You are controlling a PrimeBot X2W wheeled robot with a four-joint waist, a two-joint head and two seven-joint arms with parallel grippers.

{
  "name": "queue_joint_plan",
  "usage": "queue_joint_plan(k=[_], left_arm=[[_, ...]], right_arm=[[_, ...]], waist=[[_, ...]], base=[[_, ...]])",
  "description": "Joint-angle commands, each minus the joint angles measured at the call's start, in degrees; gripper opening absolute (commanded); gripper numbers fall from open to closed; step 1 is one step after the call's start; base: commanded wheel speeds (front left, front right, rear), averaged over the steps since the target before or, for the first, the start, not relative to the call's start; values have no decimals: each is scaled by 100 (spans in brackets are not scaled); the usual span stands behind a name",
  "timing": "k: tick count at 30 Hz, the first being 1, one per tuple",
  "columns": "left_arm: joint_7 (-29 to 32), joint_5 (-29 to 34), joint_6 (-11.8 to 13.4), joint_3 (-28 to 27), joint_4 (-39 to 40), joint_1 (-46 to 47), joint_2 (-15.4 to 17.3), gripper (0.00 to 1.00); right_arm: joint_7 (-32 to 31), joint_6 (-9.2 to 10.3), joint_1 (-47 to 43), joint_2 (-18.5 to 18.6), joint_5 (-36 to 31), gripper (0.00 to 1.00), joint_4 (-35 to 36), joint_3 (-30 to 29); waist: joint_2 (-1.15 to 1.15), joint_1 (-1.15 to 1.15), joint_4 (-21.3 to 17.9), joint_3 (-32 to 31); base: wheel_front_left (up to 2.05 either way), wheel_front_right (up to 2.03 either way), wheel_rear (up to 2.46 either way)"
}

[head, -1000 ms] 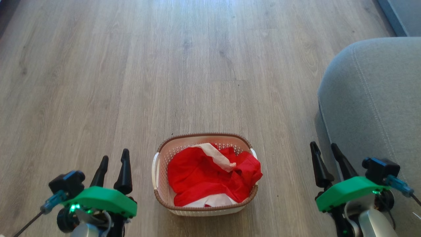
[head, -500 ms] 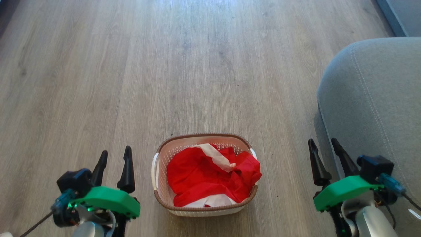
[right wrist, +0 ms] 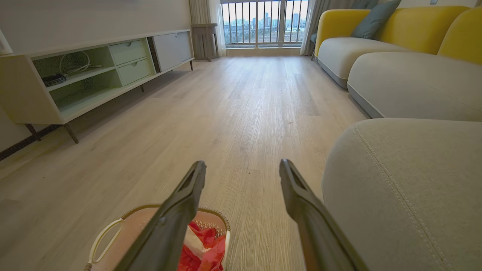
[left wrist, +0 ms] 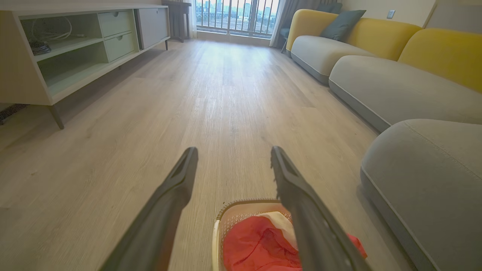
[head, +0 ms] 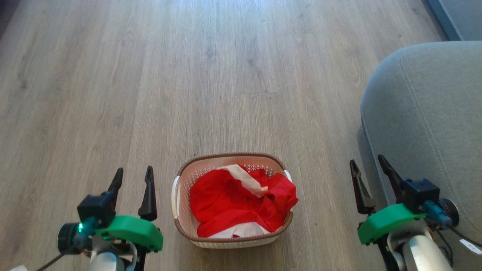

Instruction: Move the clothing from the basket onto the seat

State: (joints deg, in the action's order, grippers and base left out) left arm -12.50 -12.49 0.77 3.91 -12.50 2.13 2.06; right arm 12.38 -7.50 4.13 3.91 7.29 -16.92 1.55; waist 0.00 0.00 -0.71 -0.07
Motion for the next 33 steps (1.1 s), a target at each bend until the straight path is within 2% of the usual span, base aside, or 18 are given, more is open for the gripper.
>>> queue_joint_plan(k=[1,10,28,33], left_arm=[[-103,222,44,-116,212,210,76,100],[-250,830,69,-89,224,208,82,100],[-250,739,66,-70,210,158,82,100],[-250,695,33,3,147,226,82,100]], right_arm=[[116,1,256,77,-230,100,212,104],[262,1,243,69,-860,100,203,177],[262,1,243,66,-832,100,185,170],[262,1,331,113,-830,100,255,121]], waist=[[0,0,-5,-10],[0,0,1,-50],[0,0,-24,-42],[0,0,-101,137]], base=[[0,0,0],[0,0,0],[0,0,0],[0,0,0]])
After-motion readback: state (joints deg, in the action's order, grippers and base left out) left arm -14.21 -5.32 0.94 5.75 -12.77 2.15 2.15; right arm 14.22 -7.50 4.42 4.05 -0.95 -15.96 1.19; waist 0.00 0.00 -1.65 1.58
